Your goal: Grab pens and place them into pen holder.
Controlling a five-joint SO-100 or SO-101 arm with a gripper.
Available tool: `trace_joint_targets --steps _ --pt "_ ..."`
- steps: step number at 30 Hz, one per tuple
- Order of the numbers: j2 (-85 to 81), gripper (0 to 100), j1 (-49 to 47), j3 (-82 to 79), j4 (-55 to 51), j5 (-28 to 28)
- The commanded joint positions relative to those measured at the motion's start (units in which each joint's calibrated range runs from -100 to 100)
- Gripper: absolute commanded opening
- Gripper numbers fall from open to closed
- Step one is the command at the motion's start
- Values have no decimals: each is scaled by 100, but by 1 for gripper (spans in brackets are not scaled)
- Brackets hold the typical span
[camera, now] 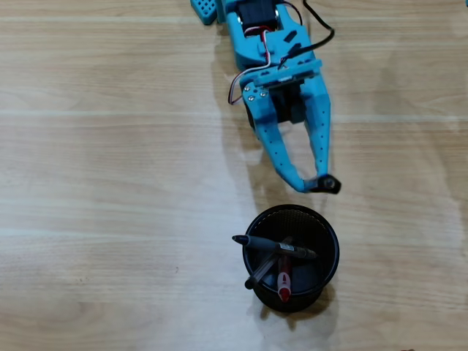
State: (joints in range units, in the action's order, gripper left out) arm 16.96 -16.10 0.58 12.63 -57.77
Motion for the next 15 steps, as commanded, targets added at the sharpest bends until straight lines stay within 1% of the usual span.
trace_joint_targets --steps 1,5,15 --pt "601 2 26 983 524 -37" --pt "1046 2 62 1488 575 -37" --pt "1609 2 235 1749 601 -37"
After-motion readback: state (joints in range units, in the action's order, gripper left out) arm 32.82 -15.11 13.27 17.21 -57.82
